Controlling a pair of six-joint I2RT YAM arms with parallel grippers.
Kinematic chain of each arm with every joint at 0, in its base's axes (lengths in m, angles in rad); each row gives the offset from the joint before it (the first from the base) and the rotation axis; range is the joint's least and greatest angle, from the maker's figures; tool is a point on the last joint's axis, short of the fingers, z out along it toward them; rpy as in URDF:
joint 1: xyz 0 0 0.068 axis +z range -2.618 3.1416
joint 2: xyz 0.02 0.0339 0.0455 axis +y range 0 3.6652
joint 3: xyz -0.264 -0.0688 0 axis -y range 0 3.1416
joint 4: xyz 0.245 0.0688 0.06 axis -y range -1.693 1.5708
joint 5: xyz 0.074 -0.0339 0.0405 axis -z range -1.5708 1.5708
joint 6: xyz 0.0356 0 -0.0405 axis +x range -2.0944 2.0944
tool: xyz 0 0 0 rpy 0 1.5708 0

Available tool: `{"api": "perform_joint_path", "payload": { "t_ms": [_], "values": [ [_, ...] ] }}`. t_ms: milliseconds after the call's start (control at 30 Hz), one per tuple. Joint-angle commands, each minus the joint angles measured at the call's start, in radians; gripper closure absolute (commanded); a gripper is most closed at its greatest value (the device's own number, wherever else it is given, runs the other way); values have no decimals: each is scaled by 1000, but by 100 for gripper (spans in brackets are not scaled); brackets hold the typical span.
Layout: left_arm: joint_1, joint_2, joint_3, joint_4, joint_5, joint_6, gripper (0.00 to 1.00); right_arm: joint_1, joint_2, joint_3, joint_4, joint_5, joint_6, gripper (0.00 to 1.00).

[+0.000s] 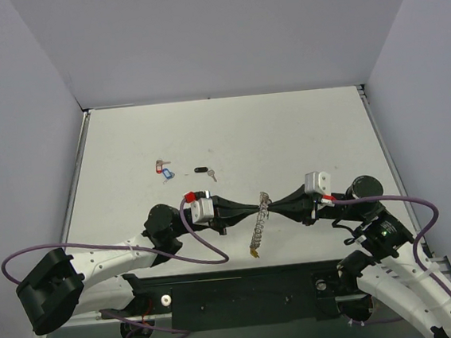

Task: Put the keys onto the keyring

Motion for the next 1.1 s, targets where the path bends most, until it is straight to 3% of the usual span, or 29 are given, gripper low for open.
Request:
{"api": "perform_joint_path", "payload": {
  "t_ms": [0,1067],
  "values": [
    [-14,-7,47,86,-16,-13,100,13,15,14,71,-13,0,100],
    [-28,-13,47,76,3,-8,100,6,19,20,52,-36,-24,100]
  ]
}}
